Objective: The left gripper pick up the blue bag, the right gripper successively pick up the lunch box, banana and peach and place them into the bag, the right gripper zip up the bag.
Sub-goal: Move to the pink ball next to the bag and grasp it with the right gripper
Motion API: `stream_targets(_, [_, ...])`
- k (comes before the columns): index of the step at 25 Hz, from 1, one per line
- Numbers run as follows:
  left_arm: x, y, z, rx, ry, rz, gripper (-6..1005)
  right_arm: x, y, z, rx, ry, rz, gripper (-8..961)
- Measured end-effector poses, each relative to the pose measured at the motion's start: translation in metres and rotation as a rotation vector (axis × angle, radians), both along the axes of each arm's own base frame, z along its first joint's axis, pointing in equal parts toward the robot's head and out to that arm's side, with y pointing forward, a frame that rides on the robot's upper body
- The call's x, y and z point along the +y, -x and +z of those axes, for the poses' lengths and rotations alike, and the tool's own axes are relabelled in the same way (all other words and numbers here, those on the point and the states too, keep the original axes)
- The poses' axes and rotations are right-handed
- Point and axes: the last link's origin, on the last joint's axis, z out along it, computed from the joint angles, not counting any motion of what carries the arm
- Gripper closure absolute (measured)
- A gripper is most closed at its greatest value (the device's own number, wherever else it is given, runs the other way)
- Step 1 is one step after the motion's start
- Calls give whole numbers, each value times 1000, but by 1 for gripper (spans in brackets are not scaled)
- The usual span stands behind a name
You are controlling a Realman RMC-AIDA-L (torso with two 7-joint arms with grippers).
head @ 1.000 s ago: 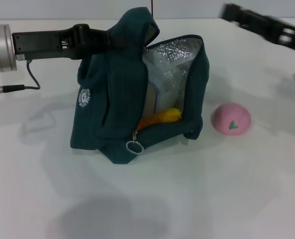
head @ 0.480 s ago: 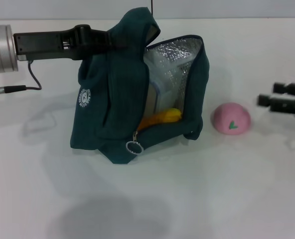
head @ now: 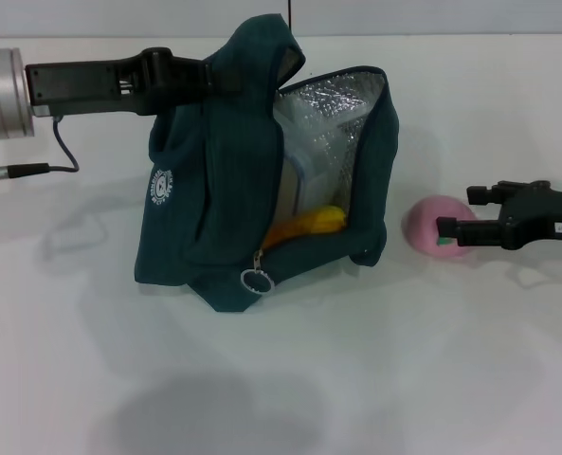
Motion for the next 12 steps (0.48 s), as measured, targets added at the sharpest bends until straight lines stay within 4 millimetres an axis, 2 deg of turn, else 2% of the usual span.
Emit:
stream_targets(6, [0,0,0,2,1,-1,966,5,2,-2,-23,-11,6,109])
stream_targets(11, [0,0,0,2,0,-2,966,5,5,-5,-43,7,25,302])
stream_targets(12, [1,-1,0,2,0,-3,965,6,5,-5,-45,8,27,378])
